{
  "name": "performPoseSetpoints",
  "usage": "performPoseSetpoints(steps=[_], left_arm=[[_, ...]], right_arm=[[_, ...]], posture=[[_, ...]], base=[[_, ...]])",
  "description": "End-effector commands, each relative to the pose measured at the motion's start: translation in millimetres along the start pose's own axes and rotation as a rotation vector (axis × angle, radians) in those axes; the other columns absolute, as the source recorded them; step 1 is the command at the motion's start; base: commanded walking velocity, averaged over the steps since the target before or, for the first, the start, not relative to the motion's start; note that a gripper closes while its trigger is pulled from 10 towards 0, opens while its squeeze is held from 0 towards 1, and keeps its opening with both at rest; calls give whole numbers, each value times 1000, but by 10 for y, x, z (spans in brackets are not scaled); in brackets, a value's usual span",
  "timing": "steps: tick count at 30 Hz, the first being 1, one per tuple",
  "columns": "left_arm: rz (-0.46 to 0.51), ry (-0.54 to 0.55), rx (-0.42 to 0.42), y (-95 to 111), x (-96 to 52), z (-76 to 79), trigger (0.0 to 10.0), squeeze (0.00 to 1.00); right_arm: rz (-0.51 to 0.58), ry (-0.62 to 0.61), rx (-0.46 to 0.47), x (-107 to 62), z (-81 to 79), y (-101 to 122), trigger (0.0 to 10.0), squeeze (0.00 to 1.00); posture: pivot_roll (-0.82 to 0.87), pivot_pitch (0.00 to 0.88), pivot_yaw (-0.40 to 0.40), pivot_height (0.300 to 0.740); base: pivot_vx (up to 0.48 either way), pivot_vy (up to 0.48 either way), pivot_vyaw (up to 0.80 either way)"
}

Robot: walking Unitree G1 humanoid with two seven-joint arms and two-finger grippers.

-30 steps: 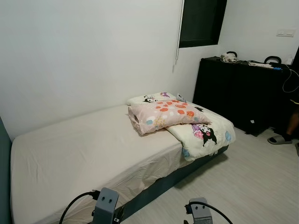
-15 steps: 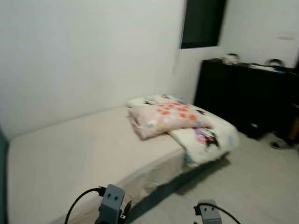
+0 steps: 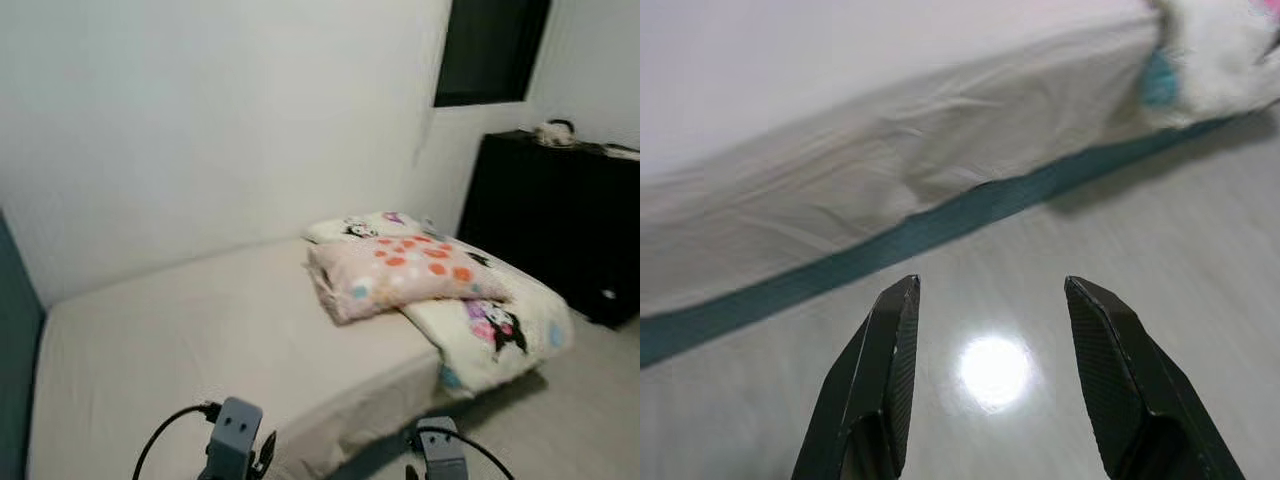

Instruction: Clean up the room

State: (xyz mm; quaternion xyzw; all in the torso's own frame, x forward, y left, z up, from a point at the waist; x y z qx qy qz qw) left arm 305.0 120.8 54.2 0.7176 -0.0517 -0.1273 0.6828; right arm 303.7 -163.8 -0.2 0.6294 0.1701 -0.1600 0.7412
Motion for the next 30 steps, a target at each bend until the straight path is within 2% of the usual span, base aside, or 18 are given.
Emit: performPoseSetpoints(steps=[1,11,25,30], left_arm=[[-7,0,-2,-12,-4,0,10000,0],[-5,-6,1,-6,1,10,10000,0],[-4,-7,1,-8,-1,17,10000,0],[-6,-7,2,-8,4,14,10000,0]], right_arm=[[-27,-7,8,-17,21,-81,10000,0],[-19,-1,-35,-10,12,-58,10000,0],[-15,10,-53,-6,-9,-55,10000,0],[-20,8,-27,-10,0,-64,10000,0]], posture=[[-19,87,-14,740],[-19,83,-10,740],[-19,82,-11,740],[-20,81,-10,740]], base=[[356,0,0],[351,0,0],[342,0,771],[337,0,0]])
Point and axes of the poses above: a point about 5 cm out from each wrist's last joint towards the gripper, its own x axis pointing out of the wrist towards the gripper, its own y axis along the axis of the wrist's last joint, z = x × y, the point moved 3 cm from there along x, pointing out of the wrist towards the gripper, and after that the axes turned 3 degrees about -x, right-handed, at the moved point
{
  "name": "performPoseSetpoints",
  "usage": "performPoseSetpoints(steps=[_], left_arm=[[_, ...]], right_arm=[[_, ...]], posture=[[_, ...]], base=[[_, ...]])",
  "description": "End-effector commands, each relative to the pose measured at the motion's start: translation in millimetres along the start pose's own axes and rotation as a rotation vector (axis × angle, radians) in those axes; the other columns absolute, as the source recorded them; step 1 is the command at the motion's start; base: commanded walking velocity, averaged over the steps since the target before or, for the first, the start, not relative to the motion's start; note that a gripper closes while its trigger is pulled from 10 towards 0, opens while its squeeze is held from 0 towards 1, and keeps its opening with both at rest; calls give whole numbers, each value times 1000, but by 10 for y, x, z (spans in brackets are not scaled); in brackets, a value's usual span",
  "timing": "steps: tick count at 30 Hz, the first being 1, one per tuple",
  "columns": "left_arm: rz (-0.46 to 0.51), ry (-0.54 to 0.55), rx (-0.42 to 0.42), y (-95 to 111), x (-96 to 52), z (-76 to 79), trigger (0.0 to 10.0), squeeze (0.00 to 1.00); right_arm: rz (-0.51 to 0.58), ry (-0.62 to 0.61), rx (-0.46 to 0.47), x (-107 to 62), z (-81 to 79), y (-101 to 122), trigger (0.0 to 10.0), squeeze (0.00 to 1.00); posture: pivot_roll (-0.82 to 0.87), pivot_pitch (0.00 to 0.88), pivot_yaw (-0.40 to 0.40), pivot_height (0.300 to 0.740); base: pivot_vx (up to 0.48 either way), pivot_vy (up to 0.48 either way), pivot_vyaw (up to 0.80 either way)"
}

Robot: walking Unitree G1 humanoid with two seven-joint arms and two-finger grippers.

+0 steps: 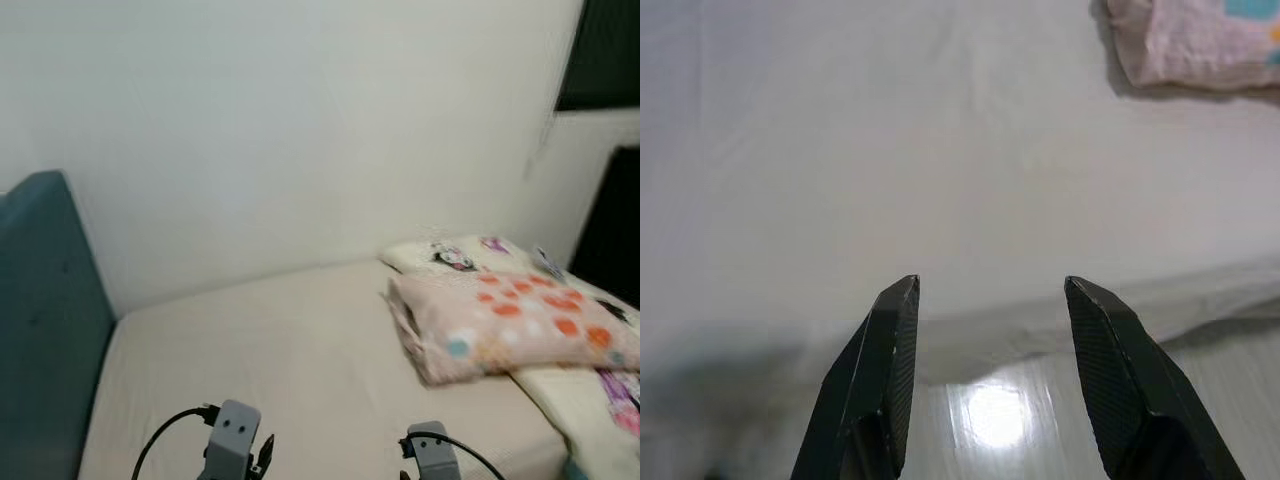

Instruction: Clean up the room

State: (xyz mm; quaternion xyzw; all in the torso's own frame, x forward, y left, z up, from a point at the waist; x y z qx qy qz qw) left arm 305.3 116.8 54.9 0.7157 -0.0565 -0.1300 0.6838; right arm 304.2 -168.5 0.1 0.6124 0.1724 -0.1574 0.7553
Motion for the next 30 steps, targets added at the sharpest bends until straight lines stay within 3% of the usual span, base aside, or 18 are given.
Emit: performPoseSetpoints(steps=[1,20,30], left_arm=[[-8,3,5,-15,-8,-25,10000,0],[-3,2,36,-21,-25,-22,10000,0],[-2,-5,46,-10,-18,-2,10000,0]], right_arm=[[-25,15,15,-15,-50,-71,10000,0],[-26,25,11,-14,-74,-73,10000,0],[-26,22,12,-20,-67,-73,10000,0]], posture=[[-19,82,-12,740],[-18,84,-11,740],[-20,90,-6,740]], base=[[319,0,0],[31,0,0],[0,-390,0]])
Point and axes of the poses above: a point about 5 cm out from each wrist's last joint towards the gripper, its own x axis pointing out of the wrist towards the gripper, its own y axis along the axis of the wrist's last joint, z = x × y, the point moved 3 cm from there along x, pointing out of the wrist towards the gripper, and after that the axes turned 3 degrees about -x, right-handed, at the moved point
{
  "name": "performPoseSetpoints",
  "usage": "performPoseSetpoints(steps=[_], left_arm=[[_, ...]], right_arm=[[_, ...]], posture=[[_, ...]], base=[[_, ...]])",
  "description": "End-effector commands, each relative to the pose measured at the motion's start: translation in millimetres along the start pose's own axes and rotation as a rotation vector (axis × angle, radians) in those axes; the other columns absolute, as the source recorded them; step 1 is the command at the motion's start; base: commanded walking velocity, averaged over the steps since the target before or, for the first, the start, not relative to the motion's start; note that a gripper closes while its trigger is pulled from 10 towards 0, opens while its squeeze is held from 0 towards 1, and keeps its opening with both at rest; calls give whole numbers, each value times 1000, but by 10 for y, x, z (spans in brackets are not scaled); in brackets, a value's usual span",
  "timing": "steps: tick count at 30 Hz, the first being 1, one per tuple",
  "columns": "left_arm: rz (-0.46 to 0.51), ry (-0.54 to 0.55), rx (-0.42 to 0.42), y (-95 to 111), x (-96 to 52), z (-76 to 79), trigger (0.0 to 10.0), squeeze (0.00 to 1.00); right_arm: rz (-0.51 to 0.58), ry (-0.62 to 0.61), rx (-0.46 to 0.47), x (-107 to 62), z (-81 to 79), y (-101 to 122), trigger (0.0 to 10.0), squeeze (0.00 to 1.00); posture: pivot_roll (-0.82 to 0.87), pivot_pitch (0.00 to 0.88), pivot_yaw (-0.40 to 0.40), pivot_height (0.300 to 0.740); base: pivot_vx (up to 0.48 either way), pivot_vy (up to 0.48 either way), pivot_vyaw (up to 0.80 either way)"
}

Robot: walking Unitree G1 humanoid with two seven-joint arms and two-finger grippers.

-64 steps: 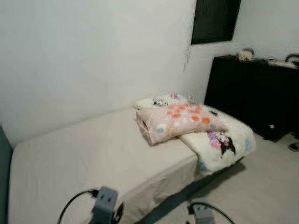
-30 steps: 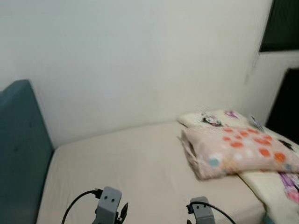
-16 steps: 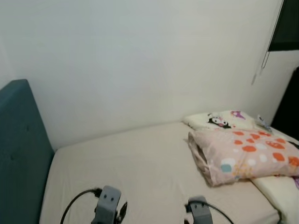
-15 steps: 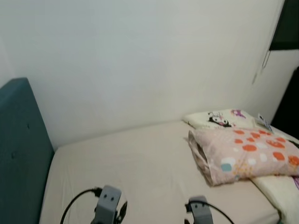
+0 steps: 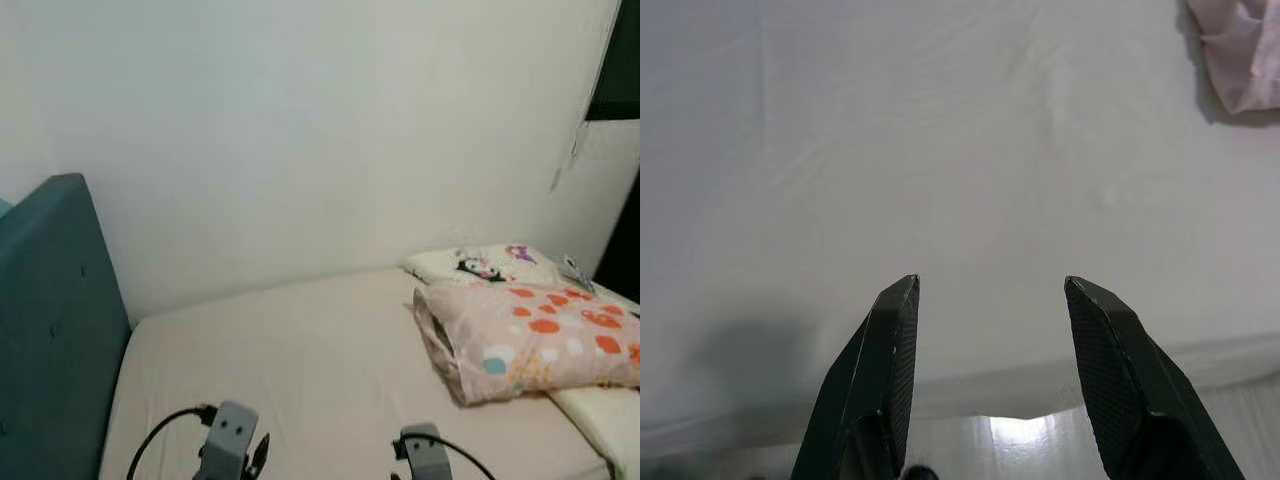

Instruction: Clean up the room

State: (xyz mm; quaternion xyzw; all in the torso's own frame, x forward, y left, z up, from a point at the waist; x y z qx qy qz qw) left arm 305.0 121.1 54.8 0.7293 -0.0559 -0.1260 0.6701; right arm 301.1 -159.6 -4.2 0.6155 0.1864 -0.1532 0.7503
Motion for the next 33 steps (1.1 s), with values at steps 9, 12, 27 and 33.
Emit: performPoseSetpoints(steps=[9,12,27,33], left_arm=[[0,-10,11,-3,-4,34,10000,0],[1,-10,10,0,-4,33,10000,0],[-1,-8,18,2,7,9,10000,0],[-1,-10,19,1,5,12,10000,0]], right_arm=[[-17,-11,0,-13,40,-43,10000,0],[-15,-9,-9,-12,40,-39,10000,0],[-19,1,-28,0,25,-35,10000,0],[-15,-10,-14,1,47,-33,10000,0]], posture=[[-20,92,-6,740],[-19,91,-6,740],[-18,84,-1,740],[-19,81,1,740]], base=[[0,-392,0],[0,-393,0],[0,-390,608],[0,-386,400]])
Point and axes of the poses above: a point about 5 cm out from each wrist's last joint towards the gripper, its own x axis pointing out of the wrist towards the gripper, its own y axis along the axis of the wrist's last joint, z = x × y, the point moved 3 cm from there along x, pointing out of the wrist towards the gripper, and after that the axes turned 3 degrees about -x, right-handed, at the moved point
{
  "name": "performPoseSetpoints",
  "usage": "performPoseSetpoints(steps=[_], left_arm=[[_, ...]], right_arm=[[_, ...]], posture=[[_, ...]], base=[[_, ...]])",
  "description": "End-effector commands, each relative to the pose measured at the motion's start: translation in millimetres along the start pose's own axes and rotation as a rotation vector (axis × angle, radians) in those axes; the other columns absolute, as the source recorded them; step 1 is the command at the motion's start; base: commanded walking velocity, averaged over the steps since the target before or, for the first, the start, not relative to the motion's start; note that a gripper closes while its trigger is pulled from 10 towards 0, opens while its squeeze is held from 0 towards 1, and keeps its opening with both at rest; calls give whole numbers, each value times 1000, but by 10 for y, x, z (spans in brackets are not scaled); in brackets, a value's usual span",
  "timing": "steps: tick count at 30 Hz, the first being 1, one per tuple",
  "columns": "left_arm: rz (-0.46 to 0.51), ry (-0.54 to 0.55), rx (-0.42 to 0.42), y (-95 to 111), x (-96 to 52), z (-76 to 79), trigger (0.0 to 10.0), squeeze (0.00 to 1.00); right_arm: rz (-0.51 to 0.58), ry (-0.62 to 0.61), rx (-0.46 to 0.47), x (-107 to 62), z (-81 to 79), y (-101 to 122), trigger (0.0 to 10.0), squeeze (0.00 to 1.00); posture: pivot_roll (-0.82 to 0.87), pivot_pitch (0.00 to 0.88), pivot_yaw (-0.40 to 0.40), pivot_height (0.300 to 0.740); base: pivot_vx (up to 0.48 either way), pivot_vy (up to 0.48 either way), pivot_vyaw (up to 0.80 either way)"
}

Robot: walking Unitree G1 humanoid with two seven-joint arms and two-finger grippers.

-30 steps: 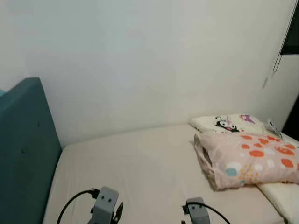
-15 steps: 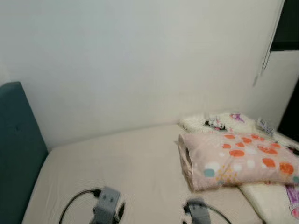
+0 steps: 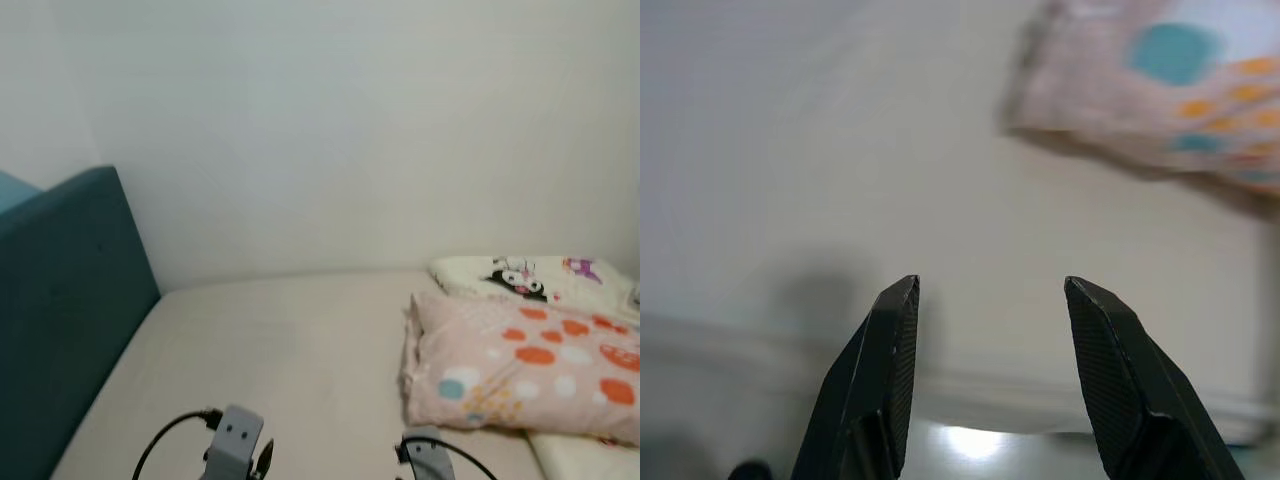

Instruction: Clean up the room

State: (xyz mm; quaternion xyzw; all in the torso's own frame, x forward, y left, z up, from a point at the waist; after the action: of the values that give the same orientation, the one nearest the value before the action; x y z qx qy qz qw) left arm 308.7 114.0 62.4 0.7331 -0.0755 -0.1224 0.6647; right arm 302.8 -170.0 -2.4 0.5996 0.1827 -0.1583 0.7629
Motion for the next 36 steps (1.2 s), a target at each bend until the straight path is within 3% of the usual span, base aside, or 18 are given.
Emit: performPoseSetpoints(steps=[1,36], left_arm=[[-33,9,0,-85,-43,-37,10000,0],[-32,2,3,-87,-27,-27,10000,0]], right_arm=[[-9,7,32,-8,-51,-34,10000,0],[-3,-7,44,-13,-11,-35,10000,0]], posture=[[-21,79,1,740],[-28,81,5,740]], base=[[0,-382,0],[0,-379,0]])
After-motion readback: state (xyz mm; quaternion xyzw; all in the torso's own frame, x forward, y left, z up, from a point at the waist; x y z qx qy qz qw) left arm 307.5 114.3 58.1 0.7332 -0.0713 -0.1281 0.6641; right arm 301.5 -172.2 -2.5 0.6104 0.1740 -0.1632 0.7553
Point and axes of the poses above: a point about 5 cm out from each wrist's last joint towards the gripper, its own x axis pointing out of the wrist towards the gripper, its own y axis along the axis of the wrist's last joint, z = x × y, the point moved 3 cm from there along x, pointing out of the wrist towards the gripper, and after that the axes turned 3 degrees about -x, right-handed, at the moved point
